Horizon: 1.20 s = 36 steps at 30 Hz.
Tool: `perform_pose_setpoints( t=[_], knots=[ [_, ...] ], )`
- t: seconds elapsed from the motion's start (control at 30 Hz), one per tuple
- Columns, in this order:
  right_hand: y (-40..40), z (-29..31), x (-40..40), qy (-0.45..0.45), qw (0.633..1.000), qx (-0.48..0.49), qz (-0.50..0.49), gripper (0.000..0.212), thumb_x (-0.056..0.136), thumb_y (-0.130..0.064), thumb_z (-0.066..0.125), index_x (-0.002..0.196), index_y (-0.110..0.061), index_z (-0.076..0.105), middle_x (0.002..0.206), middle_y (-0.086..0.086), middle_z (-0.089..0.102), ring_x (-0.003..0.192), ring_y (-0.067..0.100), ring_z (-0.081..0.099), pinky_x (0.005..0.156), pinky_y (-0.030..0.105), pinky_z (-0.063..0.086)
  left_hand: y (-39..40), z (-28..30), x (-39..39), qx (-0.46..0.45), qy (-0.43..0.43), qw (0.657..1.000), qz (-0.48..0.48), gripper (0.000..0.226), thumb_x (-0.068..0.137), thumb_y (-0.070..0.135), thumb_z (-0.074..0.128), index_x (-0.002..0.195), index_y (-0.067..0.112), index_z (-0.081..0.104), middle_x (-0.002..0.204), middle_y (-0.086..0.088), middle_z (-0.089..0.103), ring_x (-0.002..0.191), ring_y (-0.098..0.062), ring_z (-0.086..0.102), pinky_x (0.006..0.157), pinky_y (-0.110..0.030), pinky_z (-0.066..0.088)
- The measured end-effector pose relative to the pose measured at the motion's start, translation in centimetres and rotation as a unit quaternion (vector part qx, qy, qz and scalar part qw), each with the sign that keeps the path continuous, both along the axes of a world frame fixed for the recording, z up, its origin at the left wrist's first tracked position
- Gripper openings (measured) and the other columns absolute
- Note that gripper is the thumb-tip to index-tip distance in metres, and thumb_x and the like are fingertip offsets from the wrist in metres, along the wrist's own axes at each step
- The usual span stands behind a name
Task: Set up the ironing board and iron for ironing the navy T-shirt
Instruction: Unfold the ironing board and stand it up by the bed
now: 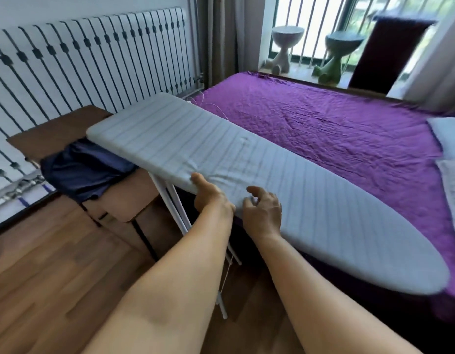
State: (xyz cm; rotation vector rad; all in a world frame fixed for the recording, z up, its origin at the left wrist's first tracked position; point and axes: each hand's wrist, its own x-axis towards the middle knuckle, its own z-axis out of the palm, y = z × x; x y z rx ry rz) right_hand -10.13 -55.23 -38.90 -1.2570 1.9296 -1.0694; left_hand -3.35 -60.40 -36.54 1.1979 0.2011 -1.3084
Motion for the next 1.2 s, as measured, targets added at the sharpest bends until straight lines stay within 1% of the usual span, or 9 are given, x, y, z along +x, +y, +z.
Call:
perform_pose_setpoints(
  t=[0.13,0.3,0.4,0.47,0.57,0.67,0.73,1.03,1.2],
  knots=[
    [2.0,0.0,-2.7,-0.037,0.997,-0.027,-0.061,0.021,0.091,-0.022,0.052,0.101,-0.014,0.069,0.097,0.000,0.065,0.099,0.019,0.060,0.083,0.024,0.041,-0.2,0.7,-2.0,0.007,-0.016,1.000,-0.002,0.053,0.078,0.065,0.055,0.095,0.015,0.054,0.088,0.000,0.061,0.062,-0.019,0.056,0.058,-0.032,0.048],
    [3.9,-0.8,-4.9,-0.093,0.984,0.056,-0.141,0.048,0.095,-0.043,0.042,0.077,-0.013,0.076,0.078,0.001,0.072,0.074,0.016,0.062,0.070,0.023,0.038,-0.2,0.6,-3.0,0.000,-0.031,0.999,-0.019,0.050,0.080,0.064,0.053,0.099,0.017,0.053,0.095,0.001,0.061,0.062,-0.015,0.056,0.060,-0.031,0.046],
    [4.7,-1.9,-5.5,-0.160,0.961,0.131,-0.184,0.055,0.095,-0.051,0.038,0.083,-0.009,0.072,0.074,-0.004,0.064,0.066,0.009,0.053,0.066,0.025,0.039,0.1,0.7,-3.5,-0.014,-0.014,1.000,-0.018,0.047,0.081,0.061,0.054,0.096,0.017,0.052,0.087,0.003,0.062,0.063,-0.015,0.058,0.054,-0.028,0.047],
    [5.0,-2.9,-5.3,-0.319,0.912,0.129,-0.223,0.050,0.091,-0.054,0.045,0.097,-0.008,0.063,0.093,0.001,0.064,0.082,0.016,0.059,0.081,0.029,0.045,0.4,0.8,-3.5,-0.020,-0.010,0.999,-0.024,0.046,0.082,0.061,0.053,0.096,0.017,0.052,0.079,0.005,0.059,0.063,-0.014,0.058,0.056,-0.028,0.049],
    [4.7,-3.1,-5.0,-0.571,0.778,0.049,-0.258,0.051,0.088,-0.046,0.057,0.123,-0.010,0.046,0.118,0.007,0.057,0.109,0.024,0.058,0.103,0.037,0.042,0.9,0.4,-3.2,-0.035,0.004,0.998,-0.043,0.050,0.079,0.066,0.053,0.096,0.019,0.056,0.085,0.004,0.063,0.068,-0.016,0.061,0.073,-0.034,0.054],
    [3.7,-2.3,-5.7,-0.720,0.629,-0.035,-0.291,0.046,0.085,-0.029,0.067,0.124,-0.011,0.050,0.121,0.010,0.062,0.113,0.028,0.060,0.102,0.043,0.046,1.4,-0.1,-2.5,-0.044,0.011,0.998,-0.051,0.055,0.076,0.068,0.054,0.101,0.019,0.059,0.102,0.001,0.066,0.082,-0.021,0.066,0.087,-0.040,0.056],
    [3.4,-2.2,-6.0,-0.761,0.578,-0.059,-0.288,0.030,0.084,-0.020,0.068,0.112,-0.012,0.058,0.114,0.010,0.067,0.112,0.028,0.062,0.096,0.045,0.050,1.8,-0.4,-2.1,-0.043,0.007,0.998,-0.050,0.054,0.075,0.068,0.056,0.097,0.018,0.059,0.104,0.000,0.067,0.089,-0.022,0.067,0.090,-0.043,0.055],
    [4.1,-2.1,-5.9,-0.774,0.586,-0.118,-0.207,0.021,0.084,0.000,0.061,0.101,-0.011,0.062,0.082,0.006,0.075,0.071,0.021,0.074,0.072,0.044,0.058,1.9,0.5,-0.3,-0.087,0.013,0.992,-0.086,0.038,0.078,0.060,0.060,0.087,0.023,0.062,0.092,0.004,0.068,0.080,-0.016,0.065,0.085,-0.040,0.053],
    [3.7,-1.3,-7.0,-0.776,0.589,-0.137,-0.179,0.026,0.084,0.002,0.059,0.106,-0.011,0.062,0.097,0.007,0.072,0.098,0.023,0.067,0.079,0.045,0.056,1.4,0.8,-0.9,-0.104,0.004,0.991,-0.090,0.036,0.080,0.058,0.059,0.087,0.023,0.060,0.092,0.005,0.067,0.078,-0.013,0.063,0.089,-0.041,0.052]
  ],
)
